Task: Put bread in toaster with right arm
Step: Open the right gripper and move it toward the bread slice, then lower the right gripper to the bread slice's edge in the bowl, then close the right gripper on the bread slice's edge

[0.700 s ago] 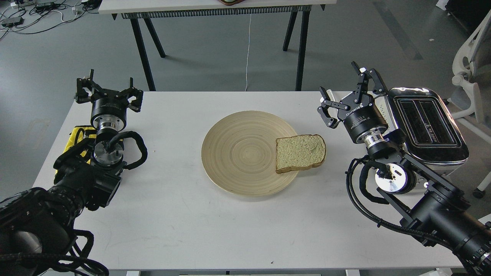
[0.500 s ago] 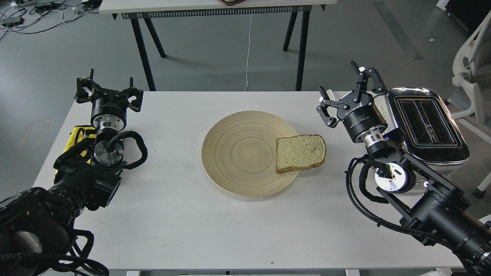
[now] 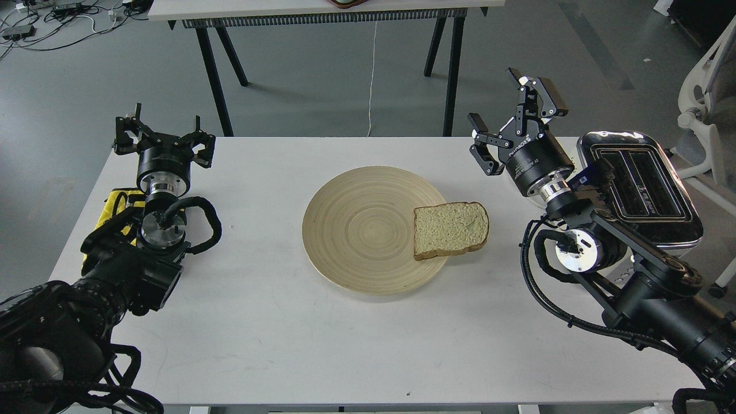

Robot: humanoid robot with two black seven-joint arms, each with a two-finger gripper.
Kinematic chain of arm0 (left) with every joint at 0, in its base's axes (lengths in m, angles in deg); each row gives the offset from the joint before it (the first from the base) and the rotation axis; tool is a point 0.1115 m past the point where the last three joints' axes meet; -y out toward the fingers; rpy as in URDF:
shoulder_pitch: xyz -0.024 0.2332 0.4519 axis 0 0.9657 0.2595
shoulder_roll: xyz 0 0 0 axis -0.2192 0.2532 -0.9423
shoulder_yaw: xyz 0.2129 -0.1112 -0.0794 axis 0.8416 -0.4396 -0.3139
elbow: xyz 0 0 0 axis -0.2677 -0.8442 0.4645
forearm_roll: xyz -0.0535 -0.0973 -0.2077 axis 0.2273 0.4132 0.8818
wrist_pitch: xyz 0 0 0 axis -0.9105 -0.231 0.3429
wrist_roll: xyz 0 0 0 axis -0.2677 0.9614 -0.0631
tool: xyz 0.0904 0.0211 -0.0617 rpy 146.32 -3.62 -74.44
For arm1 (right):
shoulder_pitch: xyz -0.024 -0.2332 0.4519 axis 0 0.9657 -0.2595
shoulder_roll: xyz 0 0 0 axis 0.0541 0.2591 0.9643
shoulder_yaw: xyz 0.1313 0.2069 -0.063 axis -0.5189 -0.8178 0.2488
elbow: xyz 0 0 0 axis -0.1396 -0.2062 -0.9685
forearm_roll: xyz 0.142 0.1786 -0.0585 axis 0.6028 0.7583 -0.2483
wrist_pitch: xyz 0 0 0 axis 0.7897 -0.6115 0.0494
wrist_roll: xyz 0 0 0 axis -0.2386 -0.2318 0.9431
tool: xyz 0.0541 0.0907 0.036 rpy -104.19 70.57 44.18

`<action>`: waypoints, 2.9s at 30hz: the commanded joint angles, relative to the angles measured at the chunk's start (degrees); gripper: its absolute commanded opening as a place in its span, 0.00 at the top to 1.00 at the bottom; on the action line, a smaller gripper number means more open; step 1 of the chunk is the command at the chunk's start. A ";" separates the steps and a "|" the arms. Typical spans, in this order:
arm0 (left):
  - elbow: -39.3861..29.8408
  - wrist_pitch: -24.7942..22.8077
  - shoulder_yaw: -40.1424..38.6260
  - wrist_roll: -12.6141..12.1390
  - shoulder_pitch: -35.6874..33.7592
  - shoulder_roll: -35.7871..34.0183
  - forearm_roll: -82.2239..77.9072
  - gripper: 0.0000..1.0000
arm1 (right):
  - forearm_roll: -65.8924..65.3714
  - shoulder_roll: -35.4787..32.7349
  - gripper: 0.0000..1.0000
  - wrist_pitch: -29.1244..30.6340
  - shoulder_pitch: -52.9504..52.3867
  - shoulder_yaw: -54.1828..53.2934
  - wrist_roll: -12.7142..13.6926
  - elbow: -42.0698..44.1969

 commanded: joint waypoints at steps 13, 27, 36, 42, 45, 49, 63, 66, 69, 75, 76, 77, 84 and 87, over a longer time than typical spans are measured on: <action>0.01 0.00 0.03 0.00 -0.01 0.00 -0.02 0.00 | -25.00 0.00 0.04 -23.87 -4.39 22.95 4.24 5.58; 0.01 0.00 -0.06 0.00 -0.01 0.00 -0.02 0.00 | -25.35 -0.18 0.04 -29.95 -3.43 28.23 7.66 8.04; 0.01 0.00 -0.06 0.00 -0.01 0.00 -0.02 0.00 | -25.35 -0.18 0.04 -29.95 -2.02 28.93 9.86 8.57; 0.01 0.00 -0.06 0.00 0.07 0.00 0.07 0.00 | -25.35 -0.18 0.04 -29.95 -1.76 32.01 10.56 10.50; 0.01 0.00 -0.06 0.00 0.07 0.00 -0.02 0.00 | -25.35 -0.09 0.04 -29.95 -1.32 33.06 11.27 10.68; 0.01 0.00 0.03 0.00 -0.01 0.00 -0.02 0.00 | -25.26 0.00 0.04 -29.95 -0.96 33.59 11.27 10.94; 0.01 0.00 -0.06 0.00 -0.01 0.00 -0.02 0.00 | -25.26 0.53 0.32 -29.77 0.09 35.52 11.01 11.03; 0.01 0.00 -0.06 0.00 -0.01 0.00 -0.02 0.00 | -25.17 0.61 0.37 -29.77 0.09 35.97 11.01 10.94; 0.01 0.00 -0.06 0.00 -0.01 0.00 -0.02 0.00 | -25.17 0.61 0.43 -29.77 0.09 35.97 10.83 10.94; 0.01 0.00 -0.06 0.00 -0.01 0.00 -0.02 0.00 | -25.17 0.61 0.56 -29.86 0.09 35.79 10.66 10.94; 0.01 0.00 -0.06 0.00 -0.01 0.00 0.07 0.00 | -25.09 0.61 0.58 -29.86 0.09 35.79 10.57 10.94; 0.01 0.00 0.02 0.00 -0.01 0.00 -0.02 0.00 | -25.08 0.61 0.61 -29.86 0.09 35.79 10.57 10.94; 0.01 0.00 -0.06 0.00 -0.01 0.00 -0.02 0.00 | -25.00 0.61 0.74 -29.86 0.00 35.70 10.39 10.77; 0.01 0.00 0.02 0.00 -0.01 0.00 -0.02 0.00 | -24.91 0.61 0.80 -29.86 0.00 35.53 10.39 10.77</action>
